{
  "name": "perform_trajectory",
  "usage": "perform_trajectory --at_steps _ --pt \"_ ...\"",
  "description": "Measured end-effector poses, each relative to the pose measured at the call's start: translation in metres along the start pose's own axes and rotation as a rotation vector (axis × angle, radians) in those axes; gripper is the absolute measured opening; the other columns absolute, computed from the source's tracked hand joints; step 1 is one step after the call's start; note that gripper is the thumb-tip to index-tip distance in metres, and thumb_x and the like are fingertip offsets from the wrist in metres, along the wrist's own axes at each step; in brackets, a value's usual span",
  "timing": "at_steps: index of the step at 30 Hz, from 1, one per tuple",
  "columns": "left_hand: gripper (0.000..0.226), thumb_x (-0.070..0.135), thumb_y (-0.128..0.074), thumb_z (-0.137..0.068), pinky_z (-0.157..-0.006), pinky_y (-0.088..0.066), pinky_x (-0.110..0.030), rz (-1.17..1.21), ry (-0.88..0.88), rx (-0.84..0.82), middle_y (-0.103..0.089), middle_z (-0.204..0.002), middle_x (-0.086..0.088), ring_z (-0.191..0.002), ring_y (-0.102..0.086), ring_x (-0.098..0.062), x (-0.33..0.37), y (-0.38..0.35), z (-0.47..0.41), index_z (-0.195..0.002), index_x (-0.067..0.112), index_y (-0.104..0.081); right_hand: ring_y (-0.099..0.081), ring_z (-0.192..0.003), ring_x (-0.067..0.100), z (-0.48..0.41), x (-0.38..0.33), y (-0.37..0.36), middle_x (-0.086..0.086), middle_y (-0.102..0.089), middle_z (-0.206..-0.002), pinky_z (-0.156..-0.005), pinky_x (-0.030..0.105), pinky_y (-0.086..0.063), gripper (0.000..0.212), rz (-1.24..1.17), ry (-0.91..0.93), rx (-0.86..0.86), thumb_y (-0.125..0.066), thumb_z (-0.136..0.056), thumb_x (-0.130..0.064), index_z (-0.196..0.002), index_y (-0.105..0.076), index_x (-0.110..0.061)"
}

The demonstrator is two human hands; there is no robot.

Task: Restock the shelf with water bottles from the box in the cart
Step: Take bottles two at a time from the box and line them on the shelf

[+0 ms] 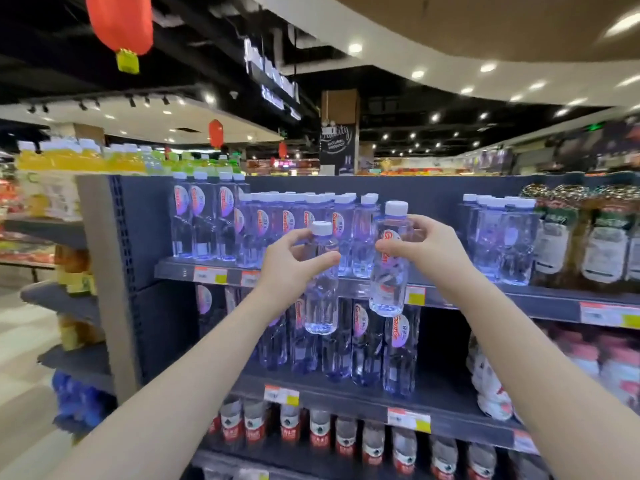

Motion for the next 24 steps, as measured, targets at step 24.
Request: perform_trajectory --at_steps 24 --pt "0.054 0.035 -0.092 -0.076 -0.078 -0.061 -0.032 0.109 -0.074 -0.263 -0.080 -0.099 0.010 -0.090 -0.071 0.005 -0.033 -0.069 -0.118 -0.124 0.032 -0.066 -0.069 -0.079 0.007 -0.129 0.066 0.010 0.005 -0.076 -0.105 -0.060 0.010 -0.048 0.040 0.198 -0.106 0.148 -0.085 -0.082 -0.018 -0.119 -0.070 -0.020"
Point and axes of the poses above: each hand's wrist, its own z-axis away from the middle knuckle, its own y-axis out of the back of the hand, x = y × z, the point moved 4 cm from there along -z, towards the middle knuckle
